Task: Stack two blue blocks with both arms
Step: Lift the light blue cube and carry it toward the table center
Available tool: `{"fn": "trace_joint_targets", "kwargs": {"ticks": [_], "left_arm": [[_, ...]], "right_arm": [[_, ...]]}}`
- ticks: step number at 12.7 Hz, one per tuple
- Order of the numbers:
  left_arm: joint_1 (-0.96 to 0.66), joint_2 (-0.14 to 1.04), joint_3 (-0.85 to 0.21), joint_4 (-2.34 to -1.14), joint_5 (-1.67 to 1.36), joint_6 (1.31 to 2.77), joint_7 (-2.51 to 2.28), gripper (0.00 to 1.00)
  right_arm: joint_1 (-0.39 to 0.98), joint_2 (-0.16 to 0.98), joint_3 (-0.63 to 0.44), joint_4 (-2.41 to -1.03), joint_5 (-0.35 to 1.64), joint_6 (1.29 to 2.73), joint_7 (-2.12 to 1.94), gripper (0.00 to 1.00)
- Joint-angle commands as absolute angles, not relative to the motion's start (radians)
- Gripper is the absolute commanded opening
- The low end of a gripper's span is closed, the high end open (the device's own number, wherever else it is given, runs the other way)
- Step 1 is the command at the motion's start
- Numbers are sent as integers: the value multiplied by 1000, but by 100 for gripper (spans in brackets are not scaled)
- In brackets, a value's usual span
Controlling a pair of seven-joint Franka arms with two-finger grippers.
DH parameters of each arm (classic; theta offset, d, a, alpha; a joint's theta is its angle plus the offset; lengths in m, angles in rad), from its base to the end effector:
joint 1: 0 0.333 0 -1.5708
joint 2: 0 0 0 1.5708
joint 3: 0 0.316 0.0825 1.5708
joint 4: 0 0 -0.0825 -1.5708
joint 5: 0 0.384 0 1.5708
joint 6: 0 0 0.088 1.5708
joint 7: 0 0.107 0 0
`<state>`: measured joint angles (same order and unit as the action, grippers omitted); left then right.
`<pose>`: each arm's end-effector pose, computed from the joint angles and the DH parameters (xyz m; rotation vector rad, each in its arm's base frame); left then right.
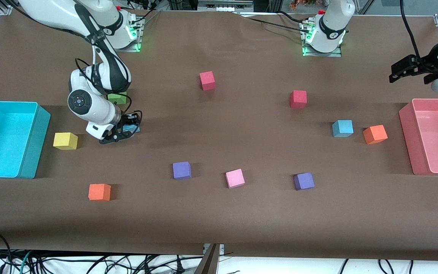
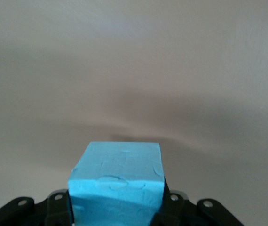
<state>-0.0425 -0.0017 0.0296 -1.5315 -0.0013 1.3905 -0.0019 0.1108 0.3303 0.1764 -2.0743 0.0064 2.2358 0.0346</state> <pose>0.5345 -0.0070 0.6291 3.1336 -0.0175 -0.2186 0.5458 0.1603 0.2588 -3.0720 -0.3760 0.2664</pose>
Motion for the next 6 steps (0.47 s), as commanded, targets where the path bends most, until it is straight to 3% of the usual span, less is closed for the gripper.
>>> {"fn": "trace_joint_targets", "kwargs": {"ticks": [1,3,6], "left_arm": [[-49,14,32,-1499,23,1367,8,100],[-49,14,32,-1499,23,1367,8,100],[-49,14,32,-1499,23,1367,8,100]], "right_arm": [[237,360,173,-1900,18,2090,222,23],[337,454,173,-1759,57,2077,374,23],[504,688,173,-1448,60,2056,616,23]]}}
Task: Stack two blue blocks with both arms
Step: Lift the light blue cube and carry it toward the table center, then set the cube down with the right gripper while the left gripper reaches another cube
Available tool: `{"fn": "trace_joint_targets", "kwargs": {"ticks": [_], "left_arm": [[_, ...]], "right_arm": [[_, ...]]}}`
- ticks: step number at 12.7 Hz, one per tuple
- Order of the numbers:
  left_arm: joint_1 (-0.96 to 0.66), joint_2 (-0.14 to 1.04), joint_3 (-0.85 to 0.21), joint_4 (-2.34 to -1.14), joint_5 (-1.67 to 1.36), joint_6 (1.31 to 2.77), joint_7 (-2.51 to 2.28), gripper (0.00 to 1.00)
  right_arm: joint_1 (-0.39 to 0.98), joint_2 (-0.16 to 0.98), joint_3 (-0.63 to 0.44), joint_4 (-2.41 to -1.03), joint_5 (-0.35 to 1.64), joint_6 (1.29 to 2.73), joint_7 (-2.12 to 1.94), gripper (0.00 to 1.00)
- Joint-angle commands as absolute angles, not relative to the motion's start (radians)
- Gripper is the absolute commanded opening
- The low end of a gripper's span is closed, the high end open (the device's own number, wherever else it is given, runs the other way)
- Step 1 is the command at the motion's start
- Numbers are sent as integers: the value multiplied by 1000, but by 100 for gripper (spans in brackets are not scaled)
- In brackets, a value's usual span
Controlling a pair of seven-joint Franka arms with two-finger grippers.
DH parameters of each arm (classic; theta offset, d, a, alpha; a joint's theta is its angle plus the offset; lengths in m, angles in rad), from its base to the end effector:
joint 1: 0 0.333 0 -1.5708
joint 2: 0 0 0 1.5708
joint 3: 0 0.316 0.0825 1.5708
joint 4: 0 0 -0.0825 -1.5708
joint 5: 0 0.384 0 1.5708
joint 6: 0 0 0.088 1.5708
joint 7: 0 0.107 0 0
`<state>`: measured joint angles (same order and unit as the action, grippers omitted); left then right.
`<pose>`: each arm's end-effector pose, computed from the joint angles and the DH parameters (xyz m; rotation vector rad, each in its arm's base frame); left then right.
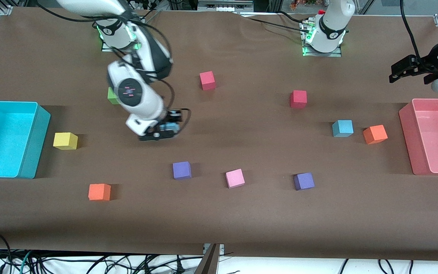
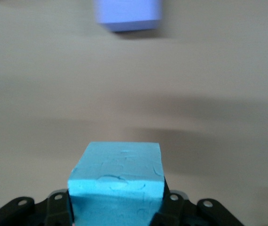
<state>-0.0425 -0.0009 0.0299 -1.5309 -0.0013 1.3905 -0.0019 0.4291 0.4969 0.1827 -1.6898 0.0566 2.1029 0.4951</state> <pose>0.5348 -0.0069 0.6290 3.1336 -0.0170 -0.2189 0.5484 0.3731 0.3080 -3.0581 -0.1036 0.2088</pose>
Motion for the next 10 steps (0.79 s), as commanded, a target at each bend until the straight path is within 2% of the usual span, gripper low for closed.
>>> {"fn": "trace_joint_targets", "kwargs": {"ticks": [1,3,4,10], "left_arm": [[-49,14,32,-1499,23,1367,8,100],[-49,14,34,-1499,23,1367,8,100],[-49,14,34,-1499,23,1367,8,100],[-51,12,23,-1494,43,1359,9,100]], "right_arm": [[544,759,166,-1365,58,2059,664,23],[612,875,143,-1226,54,2069,710,23],[633,908,132,-1200,26,2069,716,23],[647,977,137,-1198,-18,2233,744,25]]}}
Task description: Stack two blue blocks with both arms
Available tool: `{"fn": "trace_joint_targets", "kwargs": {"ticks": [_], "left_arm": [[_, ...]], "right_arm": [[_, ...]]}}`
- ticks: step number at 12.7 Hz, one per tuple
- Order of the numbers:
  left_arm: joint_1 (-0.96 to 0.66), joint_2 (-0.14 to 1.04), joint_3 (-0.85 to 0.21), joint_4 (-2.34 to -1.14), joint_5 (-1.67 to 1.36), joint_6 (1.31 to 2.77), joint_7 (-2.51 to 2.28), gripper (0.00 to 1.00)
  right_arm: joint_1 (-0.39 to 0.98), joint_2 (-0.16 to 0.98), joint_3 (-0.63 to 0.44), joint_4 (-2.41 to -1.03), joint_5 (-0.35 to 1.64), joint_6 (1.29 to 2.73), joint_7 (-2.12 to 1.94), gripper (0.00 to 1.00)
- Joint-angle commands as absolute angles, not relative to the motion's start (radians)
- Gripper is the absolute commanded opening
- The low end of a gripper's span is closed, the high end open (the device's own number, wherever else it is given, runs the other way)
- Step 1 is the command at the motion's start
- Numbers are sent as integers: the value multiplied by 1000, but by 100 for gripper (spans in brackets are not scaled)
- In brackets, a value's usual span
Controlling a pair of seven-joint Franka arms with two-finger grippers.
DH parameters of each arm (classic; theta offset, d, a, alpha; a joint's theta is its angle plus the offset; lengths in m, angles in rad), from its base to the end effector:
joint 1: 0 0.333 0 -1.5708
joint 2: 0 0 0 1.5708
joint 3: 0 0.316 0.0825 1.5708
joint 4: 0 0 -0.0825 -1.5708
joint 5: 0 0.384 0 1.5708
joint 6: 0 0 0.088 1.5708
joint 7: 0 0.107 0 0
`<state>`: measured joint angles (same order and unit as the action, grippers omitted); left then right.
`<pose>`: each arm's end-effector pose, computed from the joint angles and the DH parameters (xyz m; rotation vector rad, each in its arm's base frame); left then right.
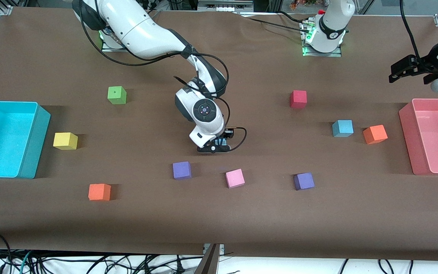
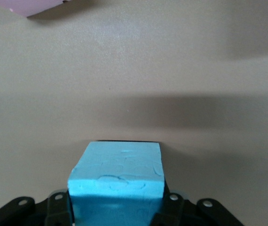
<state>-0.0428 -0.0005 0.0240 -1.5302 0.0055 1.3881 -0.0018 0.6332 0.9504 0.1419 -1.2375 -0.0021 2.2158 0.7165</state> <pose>0.5346 -0.0094 0.6289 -3.1267 0.0256 0.2217 0.5611 0.5093 0.1947 -3.0335 0.0017 0.0758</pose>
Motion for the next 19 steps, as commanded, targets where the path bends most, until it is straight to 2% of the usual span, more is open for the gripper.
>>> {"fn": "trace_joint_targets", "kwargs": {"ticks": [1,2,5,7,9,11,12,15,17,19], "left_arm": [[-54,14,23,-1494,43,1359,8,100],[-54,15,25,-1494,40,1361,6,100],[-55,101,34,-1493,21,1387,8,100],[-63,268,28,-1486,70,1420,9,100],[-95,285,34,-1482,133,1422,8,100],[-98,356,44,-1489,134,1436,38,100],[-92,357,44,-1532,126,1507,50,100],[-80,293,43,-1869,110,1892,51,100],[-64,265,43,-2053,109,2140,51,100],[-43,252,43,-2162,109,2285,51,100]], "right_arm": [[647,977,137,-1198,-20,2235,744,55],[649,977,138,-1198,-20,2235,742,100],[643,941,140,-1203,-38,2208,726,100],[631,895,141,-1212,-48,2158,698,100],[603,784,143,-1287,-41,2108,638,100],[580,665,153,-1426,-8,2114,510,100],[575,620,153,-1496,62,2162,430,100],[525,513,150,-1711,259,2310,99,100],[520,497,143,-1771,366,2388,-44,100],[520,497,140,-1842,501,2518,-223,100]]}}
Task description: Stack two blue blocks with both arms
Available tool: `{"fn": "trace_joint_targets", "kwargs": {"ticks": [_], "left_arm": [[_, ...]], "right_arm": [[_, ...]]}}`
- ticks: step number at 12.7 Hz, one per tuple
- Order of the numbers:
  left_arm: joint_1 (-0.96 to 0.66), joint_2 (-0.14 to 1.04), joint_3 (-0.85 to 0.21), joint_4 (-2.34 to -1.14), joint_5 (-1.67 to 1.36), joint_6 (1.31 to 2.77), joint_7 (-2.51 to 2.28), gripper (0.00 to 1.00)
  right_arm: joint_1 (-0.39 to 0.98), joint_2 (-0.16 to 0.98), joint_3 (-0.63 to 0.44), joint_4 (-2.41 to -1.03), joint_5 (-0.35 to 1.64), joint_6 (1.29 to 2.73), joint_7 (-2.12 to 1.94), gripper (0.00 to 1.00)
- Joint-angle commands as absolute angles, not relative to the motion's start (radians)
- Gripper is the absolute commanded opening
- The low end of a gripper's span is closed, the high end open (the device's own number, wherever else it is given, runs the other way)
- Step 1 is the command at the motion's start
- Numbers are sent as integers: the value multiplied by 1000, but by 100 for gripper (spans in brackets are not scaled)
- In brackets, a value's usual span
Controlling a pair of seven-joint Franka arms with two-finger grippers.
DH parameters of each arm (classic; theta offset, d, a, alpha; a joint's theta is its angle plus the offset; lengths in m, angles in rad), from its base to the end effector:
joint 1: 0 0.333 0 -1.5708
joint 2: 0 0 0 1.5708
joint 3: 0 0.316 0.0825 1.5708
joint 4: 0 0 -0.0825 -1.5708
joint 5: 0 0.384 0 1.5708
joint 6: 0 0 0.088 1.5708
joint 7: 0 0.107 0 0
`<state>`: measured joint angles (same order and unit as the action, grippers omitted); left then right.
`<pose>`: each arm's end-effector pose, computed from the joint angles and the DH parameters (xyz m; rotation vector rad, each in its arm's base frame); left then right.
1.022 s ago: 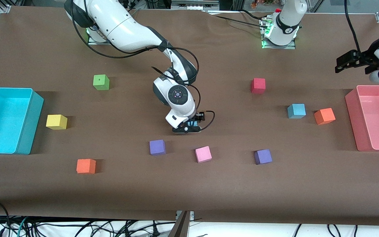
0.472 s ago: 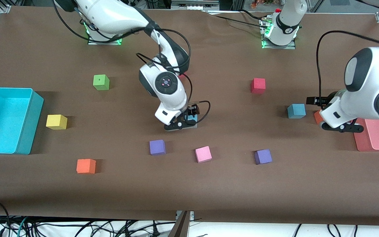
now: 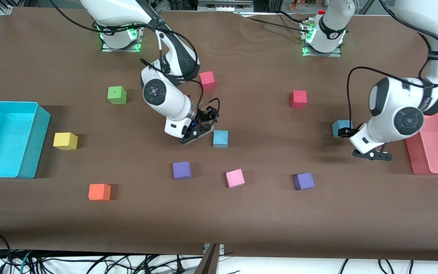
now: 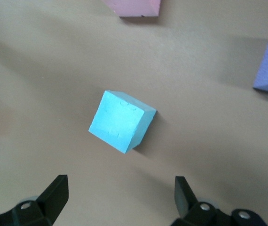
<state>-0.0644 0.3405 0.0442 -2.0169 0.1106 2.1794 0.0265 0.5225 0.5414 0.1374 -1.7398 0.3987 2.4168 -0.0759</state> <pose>0.5807 -0.0081 0.2692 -3.0250 0.1807 0.2710 0.5424 0.4111 0.2827 -2.7030 -0.5877 -0.0339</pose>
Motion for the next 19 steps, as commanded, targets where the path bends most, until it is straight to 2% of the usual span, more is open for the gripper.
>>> {"fn": "trace_joint_targets", "kwargs": {"ticks": [1,5,8,10,11,14,15,16,17,19], "left_arm": [[-34,249,43,-2204,110,2331,51,100],[14,258,43,-2374,109,2563,52,100],[14,279,41,-2376,72,2566,51,100],[12,308,41,-2375,45,2597,51,98],[9,311,40,-2375,44,2599,51,87],[0,307,40,-2368,46,2599,52,30],[-2,304,38,-2368,48,2596,51,16],[-5,293,37,-2367,51,2591,51,6],[-15,287,35,-2362,54,2591,51,0],[-24,259,32,-2361,52,2586,38,0]], "right_arm": [[520,499,134,-1871,599,2569,-352,100],[525,523,130,-1933,1050,2699,-898,100],[558,577,132,-1928,1340,2795,-1260,100],[572,603,132,-1922,1547,2796,-1507,100],[572,618,132,-1911,1640,2795,-1637,100],[592,679,130,-1859,1894,2742,-1924,100],[592,689,129,-1849,1926,2705,-1984,100],[594,698,112,-1845,1948,2671,-2044,100],[594,704,109,-1842,1982,2640,-2098,100],[594,713,104,-1842,2040,2625,-2189,100]]}}
